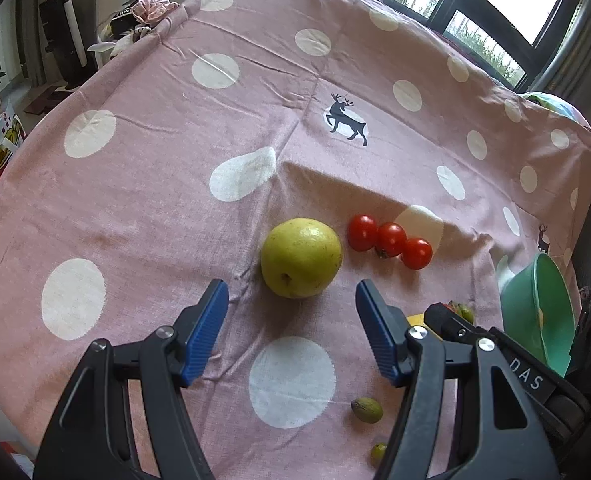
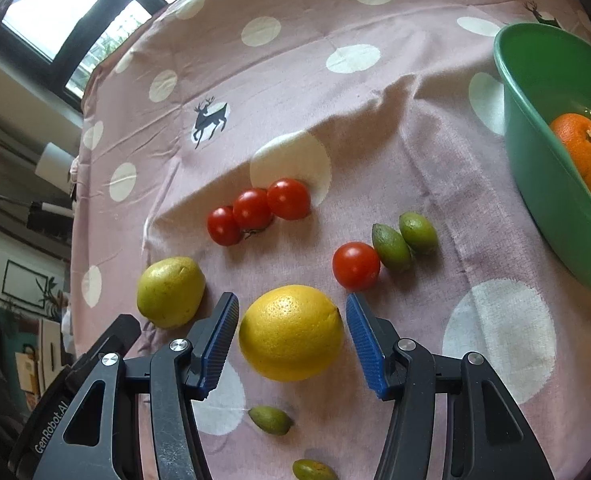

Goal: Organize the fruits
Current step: 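Move the right tool back toward the lemon among the fruits, then close the right tool around the lemon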

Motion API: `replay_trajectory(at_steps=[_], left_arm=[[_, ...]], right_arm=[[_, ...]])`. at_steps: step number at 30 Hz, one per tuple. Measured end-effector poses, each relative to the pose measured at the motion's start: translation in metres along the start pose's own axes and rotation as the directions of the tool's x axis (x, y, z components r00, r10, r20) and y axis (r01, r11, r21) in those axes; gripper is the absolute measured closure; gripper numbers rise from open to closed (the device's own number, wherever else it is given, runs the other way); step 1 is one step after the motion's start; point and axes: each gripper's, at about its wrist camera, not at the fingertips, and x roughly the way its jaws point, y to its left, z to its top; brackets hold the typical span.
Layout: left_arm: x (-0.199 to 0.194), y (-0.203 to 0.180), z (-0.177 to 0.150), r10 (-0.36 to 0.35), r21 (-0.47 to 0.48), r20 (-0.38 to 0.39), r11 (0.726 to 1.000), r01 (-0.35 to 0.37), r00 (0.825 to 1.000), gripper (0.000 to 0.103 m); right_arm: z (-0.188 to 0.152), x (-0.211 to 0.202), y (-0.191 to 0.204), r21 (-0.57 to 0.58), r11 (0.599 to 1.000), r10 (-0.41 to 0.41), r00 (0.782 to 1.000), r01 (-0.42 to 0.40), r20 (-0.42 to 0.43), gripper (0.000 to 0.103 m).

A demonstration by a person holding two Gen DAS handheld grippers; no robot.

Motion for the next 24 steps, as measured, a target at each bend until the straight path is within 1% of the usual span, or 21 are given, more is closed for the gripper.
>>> replay_trajectory(at_steps=[5, 8, 11, 14, 19, 21, 24], left_arm=[[0.002, -0.005, -0.003, -0.058, 0.004, -0.042, 0.998, 0.058, 0.997, 0.038], [0.001, -0.012, -0.005, -0.096, 0.022, -0.055, 0.995, 0.098, 0.994, 0.038], [0.006, -0.022, -0.008, -0.148, 0.040, -0.097, 0.987, 0.153, 0.984, 0.038], [0.013, -0.029, -0.012, -0.166, 0.033, -0.134, 0.984, 0.172, 0.977, 0.038], [0.020, -0.040, -0.018, -0.225, 0.041, -0.183, 0.971, 0.236, 0.957, 0.038], [0.023, -0.042, -0.020, -0.238, 0.044, -0.205, 0.967, 0.252, 0.949, 0.038], [0.025, -0.044, -0.022, -0.248, 0.044, -0.217, 0.964, 0.263, 0.944, 0.038]], right_arm=[[0.003, -0.001, -0.007, 0.037, 0.999, 0.019, 1.000, -0.019, 0.013, 0.046], [0.004, -0.007, -0.010, 0.053, 0.997, 0.048, 0.998, -0.050, 0.029, 0.046], [0.005, -0.012, -0.013, 0.067, 0.996, 0.060, 0.997, -0.062, 0.038, 0.046], [0.005, -0.011, -0.018, 0.093, 0.993, 0.075, 0.997, -0.078, 0.032, 0.046], [0.005, -0.009, -0.026, 0.136, 0.984, 0.114, 0.993, -0.114, 0.012, 0.046], [0.005, -0.009, -0.028, 0.150, 0.981, 0.120, 0.993, -0.120, 0.013, 0.046], [0.005, -0.007, -0.030, 0.162, 0.979, 0.126, 0.992, -0.126, 0.006, 0.046]])
